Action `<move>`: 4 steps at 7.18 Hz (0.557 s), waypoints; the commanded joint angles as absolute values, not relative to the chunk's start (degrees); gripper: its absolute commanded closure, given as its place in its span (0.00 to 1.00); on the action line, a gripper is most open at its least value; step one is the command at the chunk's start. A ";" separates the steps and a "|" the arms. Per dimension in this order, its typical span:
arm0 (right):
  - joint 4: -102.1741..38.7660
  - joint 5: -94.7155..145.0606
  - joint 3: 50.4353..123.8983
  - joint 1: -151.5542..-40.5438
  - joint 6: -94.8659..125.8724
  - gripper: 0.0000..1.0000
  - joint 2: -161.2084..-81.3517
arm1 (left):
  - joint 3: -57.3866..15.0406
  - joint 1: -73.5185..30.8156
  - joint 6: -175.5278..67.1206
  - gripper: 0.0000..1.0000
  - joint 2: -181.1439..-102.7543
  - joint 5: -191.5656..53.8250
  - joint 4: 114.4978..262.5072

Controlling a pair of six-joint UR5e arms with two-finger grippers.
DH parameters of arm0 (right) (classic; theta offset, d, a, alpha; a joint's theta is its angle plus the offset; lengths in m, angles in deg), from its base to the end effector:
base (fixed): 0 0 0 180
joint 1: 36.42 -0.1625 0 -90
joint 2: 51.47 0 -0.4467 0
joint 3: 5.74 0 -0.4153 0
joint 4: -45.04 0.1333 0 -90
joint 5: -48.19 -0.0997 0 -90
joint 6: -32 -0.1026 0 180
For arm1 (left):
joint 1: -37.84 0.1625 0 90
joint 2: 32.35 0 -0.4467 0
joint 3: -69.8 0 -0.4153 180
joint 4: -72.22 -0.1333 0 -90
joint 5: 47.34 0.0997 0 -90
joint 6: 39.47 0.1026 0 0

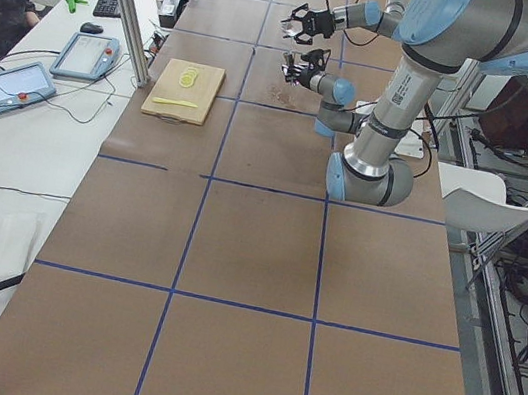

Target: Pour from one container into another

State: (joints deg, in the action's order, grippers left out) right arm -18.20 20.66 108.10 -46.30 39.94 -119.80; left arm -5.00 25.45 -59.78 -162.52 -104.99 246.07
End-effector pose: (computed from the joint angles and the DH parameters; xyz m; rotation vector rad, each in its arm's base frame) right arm -0.4852 -0.3122 0.2008 1.4521 0.0919 -0.5774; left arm 0.6575 -0.3371 0.2062 1.4728 1.1193 0.1605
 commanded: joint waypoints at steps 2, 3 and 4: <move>-20.00 22.88 107.90 -45.30 40.00 1.00 -118.97 | -4.91 25.45 -59.78 1.00 -162.52 -104.99 246.07; -20.00 23.14 107.55 -45.21 40.00 1.00 -118.97 | -4.91 25.45 -59.78 1.00 -162.52 -104.99 246.07; -20.00 23.23 107.46 -45.21 40.00 1.00 -118.97 | -4.91 25.45 -59.78 1.00 -162.52 -104.99 246.07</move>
